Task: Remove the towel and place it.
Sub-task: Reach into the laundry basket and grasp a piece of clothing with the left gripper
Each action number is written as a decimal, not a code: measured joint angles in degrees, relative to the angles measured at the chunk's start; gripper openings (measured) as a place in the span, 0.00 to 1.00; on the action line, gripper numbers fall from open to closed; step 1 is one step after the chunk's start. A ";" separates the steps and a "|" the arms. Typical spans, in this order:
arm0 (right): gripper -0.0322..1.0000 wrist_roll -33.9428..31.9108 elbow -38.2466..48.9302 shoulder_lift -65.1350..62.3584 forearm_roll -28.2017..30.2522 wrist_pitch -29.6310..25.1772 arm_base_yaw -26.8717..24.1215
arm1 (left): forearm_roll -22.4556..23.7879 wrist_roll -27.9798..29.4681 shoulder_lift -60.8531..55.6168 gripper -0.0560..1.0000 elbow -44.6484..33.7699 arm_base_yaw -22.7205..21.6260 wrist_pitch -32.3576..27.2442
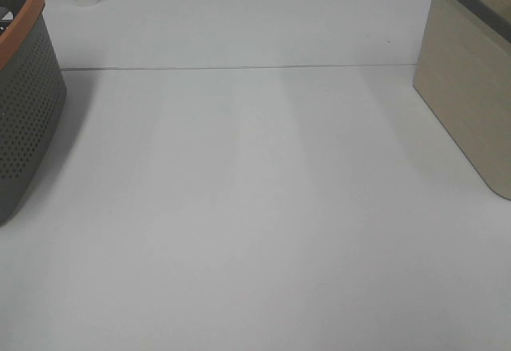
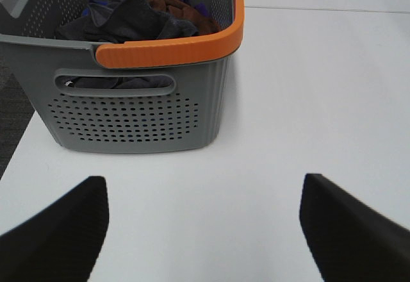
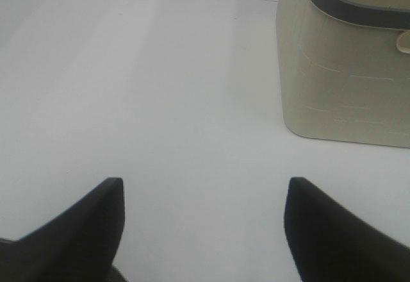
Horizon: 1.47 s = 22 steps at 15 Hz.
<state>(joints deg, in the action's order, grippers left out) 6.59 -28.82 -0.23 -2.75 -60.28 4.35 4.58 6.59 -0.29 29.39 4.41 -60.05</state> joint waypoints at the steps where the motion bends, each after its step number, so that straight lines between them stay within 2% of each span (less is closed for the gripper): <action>1: 0.71 0.00 0.00 0.00 0.00 0.00 0.00 | 0.00 0.00 0.00 0.77 0.00 0.00 0.00; 10: 0.71 0.00 0.00 0.00 0.00 0.00 0.00 | 0.00 0.00 0.00 0.77 0.00 0.00 0.00; 13: 0.71 0.00 0.00 0.00 0.00 0.00 0.00 | 1.66 2.06 0.06 0.77 0.00 0.00 0.00; 16: 0.71 0.00 0.00 0.00 0.00 0.00 0.00 | 5.39 7.79 5.27 0.77 1.03 0.00 0.63; 19: 0.71 0.00 0.00 0.00 0.00 0.00 0.00 | 9.51 13.87 13.01 0.77 2.01 0.00 6.13; 22: 0.71 0.00 0.00 0.00 0.00 0.00 0.00 | 12.89 23.38 21.60 0.77 2.01 0.00 11.75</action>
<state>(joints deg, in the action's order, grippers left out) 6.59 -28.82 -0.23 -2.75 -60.28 4.35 17.48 29.97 21.31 31.40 4.41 -48.30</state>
